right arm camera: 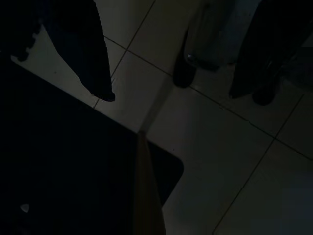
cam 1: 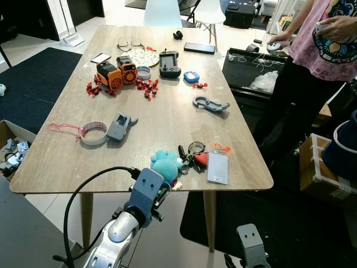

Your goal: Hang keys on a hook

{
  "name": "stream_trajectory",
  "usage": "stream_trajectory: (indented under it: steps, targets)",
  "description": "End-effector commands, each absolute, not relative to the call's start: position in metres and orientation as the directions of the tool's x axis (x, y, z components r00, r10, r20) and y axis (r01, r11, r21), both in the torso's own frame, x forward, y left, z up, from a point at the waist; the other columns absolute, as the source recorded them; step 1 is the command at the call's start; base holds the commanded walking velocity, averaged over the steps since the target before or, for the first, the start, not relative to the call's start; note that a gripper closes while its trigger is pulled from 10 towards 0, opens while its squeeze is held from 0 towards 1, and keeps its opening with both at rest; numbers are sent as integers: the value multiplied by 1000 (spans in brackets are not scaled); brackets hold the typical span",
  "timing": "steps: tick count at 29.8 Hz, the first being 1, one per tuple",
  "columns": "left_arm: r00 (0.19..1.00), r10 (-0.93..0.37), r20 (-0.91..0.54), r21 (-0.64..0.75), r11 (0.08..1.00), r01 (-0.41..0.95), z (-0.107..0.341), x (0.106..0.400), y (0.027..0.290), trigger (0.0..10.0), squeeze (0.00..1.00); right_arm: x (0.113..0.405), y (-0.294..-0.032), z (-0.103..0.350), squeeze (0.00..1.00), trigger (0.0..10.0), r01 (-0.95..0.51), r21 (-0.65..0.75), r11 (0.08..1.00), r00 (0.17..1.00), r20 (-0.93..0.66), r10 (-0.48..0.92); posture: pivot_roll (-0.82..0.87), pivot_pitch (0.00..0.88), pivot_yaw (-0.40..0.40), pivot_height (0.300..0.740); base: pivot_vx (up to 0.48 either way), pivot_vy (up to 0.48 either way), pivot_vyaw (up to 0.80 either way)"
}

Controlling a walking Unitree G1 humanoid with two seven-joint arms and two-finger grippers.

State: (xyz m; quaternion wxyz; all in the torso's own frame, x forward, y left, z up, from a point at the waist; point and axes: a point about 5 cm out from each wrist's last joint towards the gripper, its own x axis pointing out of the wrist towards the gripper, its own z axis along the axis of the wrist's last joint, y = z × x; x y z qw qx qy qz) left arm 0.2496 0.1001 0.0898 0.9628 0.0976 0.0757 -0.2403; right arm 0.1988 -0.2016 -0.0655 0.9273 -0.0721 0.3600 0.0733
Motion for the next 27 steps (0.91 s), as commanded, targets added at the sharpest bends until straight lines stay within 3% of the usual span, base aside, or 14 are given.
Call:
stream_trajectory:
  steps: [1, 9, 10, 11, 12, 13, 22, 27]
  targets:
    - [862, -446, -242, 128, 866, 484, 80, 247, 100, 0, 0, 193, -202, -70, 0, 10000, -174, -73, 982, 713, -697, 75, 40, 108, -47, 740, 0, 0, 0]
    - [873, -446, -196, 170, 862, 478, 90, 255, 104, 0, 0, 196, -201, -68, 0, 10000, -166, -74, 983, 718, -692, 69, 41, 97, -44, 740, 0, 0, 0]
    - [873, -461, -156, 187, 854, 485, 97, 258, 104, 4235, 0, 196, -201, -68, 0, 10000, -164, -74, 984, 719, -691, 68, 43, 95, -44, 740, 0, 0, 0]
    - [873, -461, -156, 187, 854, 485, 97, 258, 104, 4235, 0, 196, -201, -68, 0, 10000, -164, -74, 984, 719, -691, 68, 43, 95, -44, 740, 0, 0, 0]
    - [870, -480, -109, 210, 845, 492, 105, 260, 104, 5922, 0, 197, -201, -68, 0, 10000, -163, -75, 984, 720, -690, 67, 45, 93, -45, 740, 0, 0, 0]
    - [864, -501, 45, 298, 833, 467, 132, 268, 105, 10000, 0, 199, -202, -67, 0, 10000, -157, -75, 985, 724, -687, 63, 47, 87, -44, 740, 0, 0, 0]
    - [812, -501, 299, 299, 858, 418, 181, 276, 112, 10000, 0, 201, -201, -66, 0, 10000, -152, -74, 986, 728, -683, 62, 44, 79, -44, 740, 0, 0, 0]
    - [781, -493, 383, 178, 869, 461, 197, 277, 111, 10000, 0, 201, -202, -66, 0, 10000, -152, -74, 986, 729, -682, 61, 45, 76, -45, 740, 0, 0, 0]
